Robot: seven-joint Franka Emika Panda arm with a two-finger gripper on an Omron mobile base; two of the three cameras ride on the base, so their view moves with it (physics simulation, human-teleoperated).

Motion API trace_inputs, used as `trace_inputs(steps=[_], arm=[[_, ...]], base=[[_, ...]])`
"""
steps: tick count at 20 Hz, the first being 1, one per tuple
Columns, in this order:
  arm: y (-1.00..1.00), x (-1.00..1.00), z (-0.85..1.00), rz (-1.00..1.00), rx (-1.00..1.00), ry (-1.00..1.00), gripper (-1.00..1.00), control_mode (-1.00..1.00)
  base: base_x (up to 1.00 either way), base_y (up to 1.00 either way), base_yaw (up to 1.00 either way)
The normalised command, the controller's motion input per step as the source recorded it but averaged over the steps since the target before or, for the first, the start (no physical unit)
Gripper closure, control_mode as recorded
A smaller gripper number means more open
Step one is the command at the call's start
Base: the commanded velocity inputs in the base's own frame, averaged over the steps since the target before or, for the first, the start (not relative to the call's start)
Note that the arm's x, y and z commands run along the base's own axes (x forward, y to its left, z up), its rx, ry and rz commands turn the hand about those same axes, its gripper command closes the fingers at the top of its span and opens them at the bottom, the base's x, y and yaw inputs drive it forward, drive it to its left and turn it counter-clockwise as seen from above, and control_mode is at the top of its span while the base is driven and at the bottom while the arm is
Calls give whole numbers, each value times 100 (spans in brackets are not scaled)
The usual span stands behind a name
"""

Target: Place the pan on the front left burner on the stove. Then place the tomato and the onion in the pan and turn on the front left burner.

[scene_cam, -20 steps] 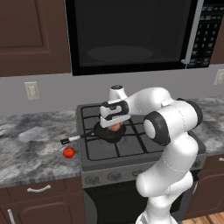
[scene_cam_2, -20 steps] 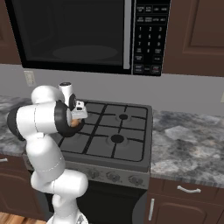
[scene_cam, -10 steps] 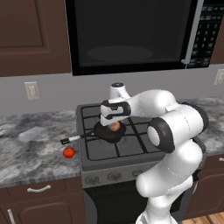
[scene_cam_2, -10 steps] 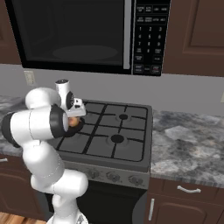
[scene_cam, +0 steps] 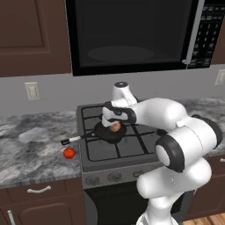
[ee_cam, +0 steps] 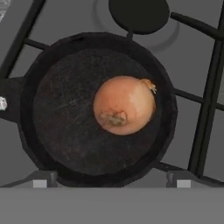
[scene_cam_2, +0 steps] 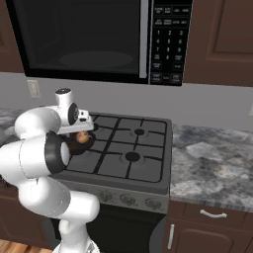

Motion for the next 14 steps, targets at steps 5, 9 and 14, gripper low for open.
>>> trace_inputs(steps=[5,9,14], arm=[[0,-35,45,0,2,-1,-100,-100],[0,-41,34,0,2,0,-100,-100],[7,-58,11,0,1,0,-100,-100]], base=[[0,0,0],[0,0,0],[0,0,0]])
